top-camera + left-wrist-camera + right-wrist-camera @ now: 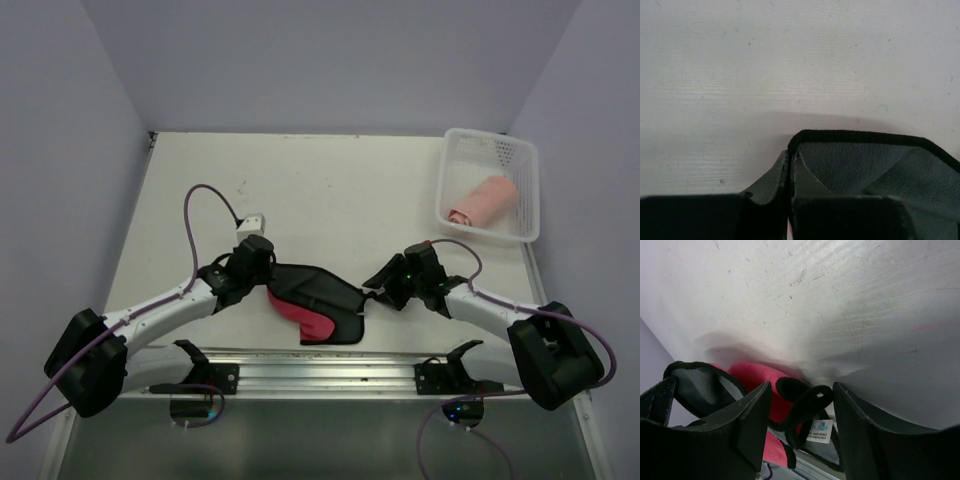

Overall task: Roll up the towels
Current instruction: Flatten the towel

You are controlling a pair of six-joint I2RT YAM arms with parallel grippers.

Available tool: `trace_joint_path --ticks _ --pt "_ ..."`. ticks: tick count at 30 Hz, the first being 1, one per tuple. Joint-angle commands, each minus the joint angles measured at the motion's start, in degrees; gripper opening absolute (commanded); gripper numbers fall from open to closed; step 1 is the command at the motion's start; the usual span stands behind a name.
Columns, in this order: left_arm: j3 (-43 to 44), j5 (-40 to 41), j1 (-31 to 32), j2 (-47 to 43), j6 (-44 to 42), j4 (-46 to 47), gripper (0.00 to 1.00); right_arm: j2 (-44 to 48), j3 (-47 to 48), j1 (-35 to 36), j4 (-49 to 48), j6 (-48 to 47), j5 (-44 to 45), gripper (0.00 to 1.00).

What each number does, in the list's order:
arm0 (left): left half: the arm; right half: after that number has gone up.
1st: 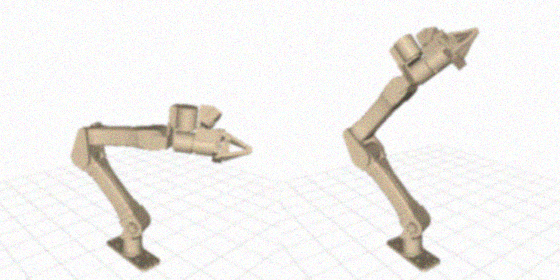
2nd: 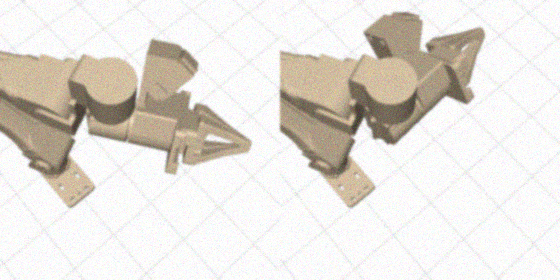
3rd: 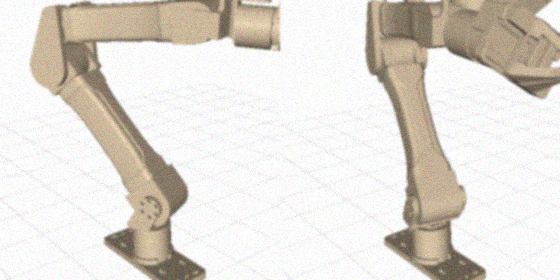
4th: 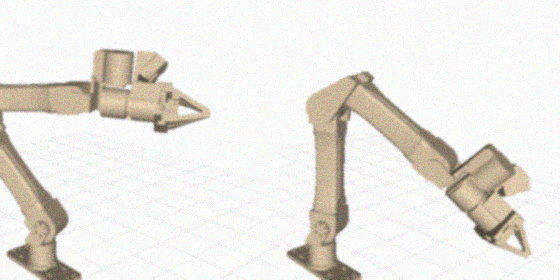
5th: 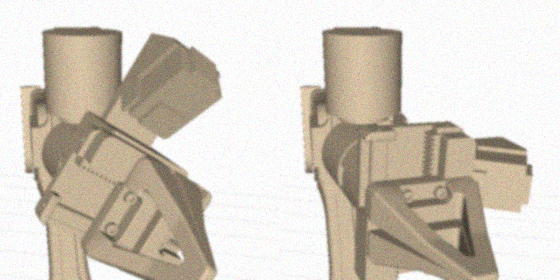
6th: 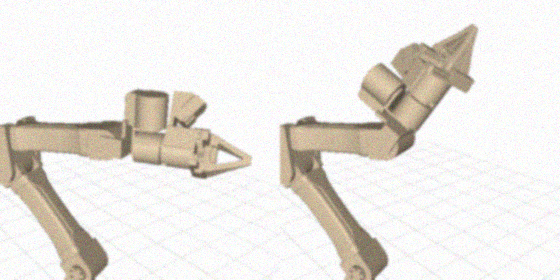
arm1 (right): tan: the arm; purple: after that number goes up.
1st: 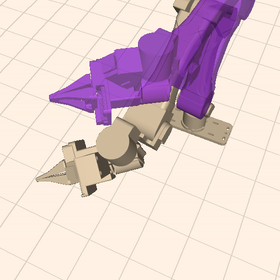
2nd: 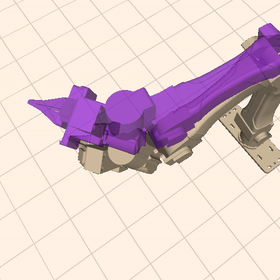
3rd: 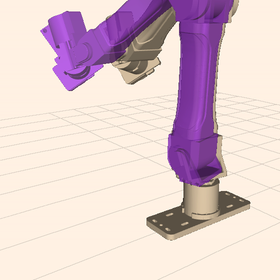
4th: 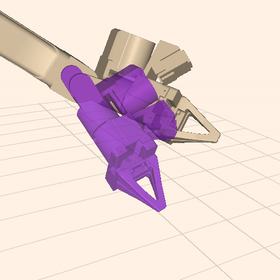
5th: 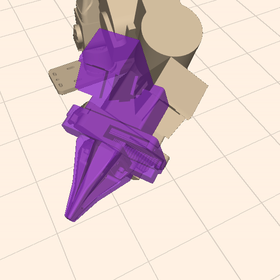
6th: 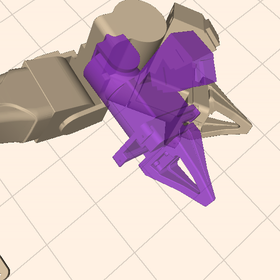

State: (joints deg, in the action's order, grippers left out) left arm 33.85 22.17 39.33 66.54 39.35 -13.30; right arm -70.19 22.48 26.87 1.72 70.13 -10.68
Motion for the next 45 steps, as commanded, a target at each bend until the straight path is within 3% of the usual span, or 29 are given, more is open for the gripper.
trace_joint_path --ticks 1,7,16,21,25,36,37,41,45 --pt "-0.80 0.06 -0.40 -1.33 -0.95 2.49 0.00 -1.88 -0.24 0.29 -1.45 0.27 0.57 0.56" --pt "-0.89 0.33 -0.40 -1.59 -1.30 2.31 0.00 -2.93 -0.24 0.37 -1.36 -0.43 2.06 0.39" --pt "-1.15 0.41 -0.40 -1.85 -1.56 2.40 0.00 -4.34 0.99 0.29 -3.12 -1.05 0.92 0.00" --pt "-1.33 0.33 -0.40 -2.73 -2.52 3.45 0.01 -3.11 2.83 0.29 -1.90 -2.97 0.57 0.00" --pt "-2.03 0.59 -0.48 -5.27 -2.97 5.30 0.11 -1.09 8.87 0.37 3.98 -7.63 3.11 0.00" --pt "-7.12 -2.31 -2.68 -8.27 -3.93 16.19 0.22 -5.74 22.07 0.29 12.78 -21.17 2.24 0.00" --pt "-7.21 -2.14 -2.94 -8.62 -4.28 16.64 0.22 -6.00 23.30 0.29 13.22 -21.78 2.41 0.00" --pt "-6.52 -1.00 -4.08 -9.76 -5.25 18.04 0.02 -6.27 27.69 0.11 16.47 -26.08 5.66 0.00" --pt "-4.67 -1.08 -5.05 -9.24 -7.44 19.71 0.00 -6.18 32.62 -0.07 19.46 -28.99 8.21 0.00"
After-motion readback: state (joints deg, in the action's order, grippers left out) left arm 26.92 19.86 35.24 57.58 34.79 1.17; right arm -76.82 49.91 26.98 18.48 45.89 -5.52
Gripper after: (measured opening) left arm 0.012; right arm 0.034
